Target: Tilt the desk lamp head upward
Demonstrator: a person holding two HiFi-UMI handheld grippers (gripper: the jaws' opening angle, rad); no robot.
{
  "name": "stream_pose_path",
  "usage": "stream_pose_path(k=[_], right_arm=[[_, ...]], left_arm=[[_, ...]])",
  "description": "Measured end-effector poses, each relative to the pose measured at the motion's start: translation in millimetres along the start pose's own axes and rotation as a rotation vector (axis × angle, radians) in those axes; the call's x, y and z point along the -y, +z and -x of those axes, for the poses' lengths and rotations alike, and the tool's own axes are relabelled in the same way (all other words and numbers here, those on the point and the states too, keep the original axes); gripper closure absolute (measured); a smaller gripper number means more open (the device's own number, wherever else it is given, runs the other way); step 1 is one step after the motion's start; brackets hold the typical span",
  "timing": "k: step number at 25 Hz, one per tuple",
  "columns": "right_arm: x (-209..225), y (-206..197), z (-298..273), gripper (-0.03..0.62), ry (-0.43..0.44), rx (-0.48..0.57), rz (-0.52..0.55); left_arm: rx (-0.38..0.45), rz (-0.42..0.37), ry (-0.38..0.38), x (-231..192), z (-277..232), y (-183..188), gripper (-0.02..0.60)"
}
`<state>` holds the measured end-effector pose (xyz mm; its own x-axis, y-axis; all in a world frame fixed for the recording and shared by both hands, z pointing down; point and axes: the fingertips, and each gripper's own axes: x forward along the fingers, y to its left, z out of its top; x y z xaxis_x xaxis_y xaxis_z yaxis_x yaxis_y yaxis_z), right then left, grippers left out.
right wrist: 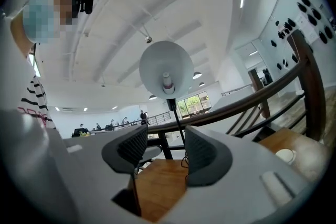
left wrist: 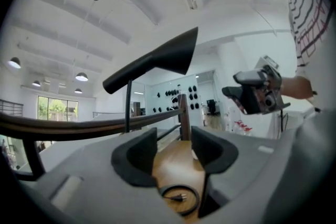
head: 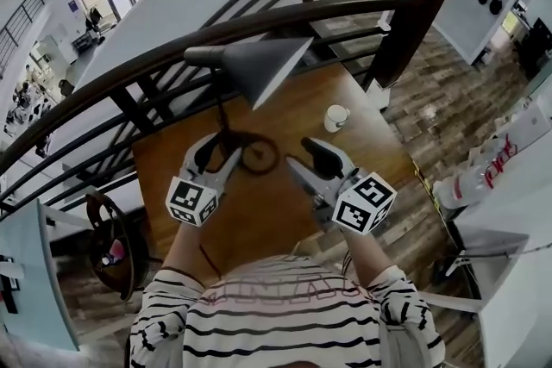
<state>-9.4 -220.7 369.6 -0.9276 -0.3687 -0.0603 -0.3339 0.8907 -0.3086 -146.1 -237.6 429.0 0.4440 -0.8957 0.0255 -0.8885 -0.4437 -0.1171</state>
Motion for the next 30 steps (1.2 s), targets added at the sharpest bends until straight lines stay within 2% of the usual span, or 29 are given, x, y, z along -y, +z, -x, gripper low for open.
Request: stream_pose_path(k=[5,10,16,20,25,30], right_arm=[[4.7,-19.6,10.3,0.432,0.001,-0.005,-0.012],[6.8,-35.7,16.6,0.472,0.016,-0.036,-0.020],[12.0,-52.1,28.2,0.558,0.036,-0.072,-0.059],[17.8,-59.9,36.0,0.592,0.049,-0.089,-0.073],[15.6,-74.2,41.9,0.592,0.076,-0.115,-0.112],[11.8,-88.6,49.5,0.594,0.089,-0.158,-0.105]], left_arm=[[0.037,0.026,0.020,30.3,13.2,5.3,0.434],[0.033,0.012,0.064,56.9,23.6,4.6,0.498],[0.046,0.073,0.118,81.4,32.8,-3.9,0.572],[0.027,0.094,0.150,94.8,34.9,-14.9,0.577],[0.002,0.123,0.178,107.7,44.3,-28.7,0.578],[-0.011,0.148,0.189,124.2,51.7,-35.3,0.578]])
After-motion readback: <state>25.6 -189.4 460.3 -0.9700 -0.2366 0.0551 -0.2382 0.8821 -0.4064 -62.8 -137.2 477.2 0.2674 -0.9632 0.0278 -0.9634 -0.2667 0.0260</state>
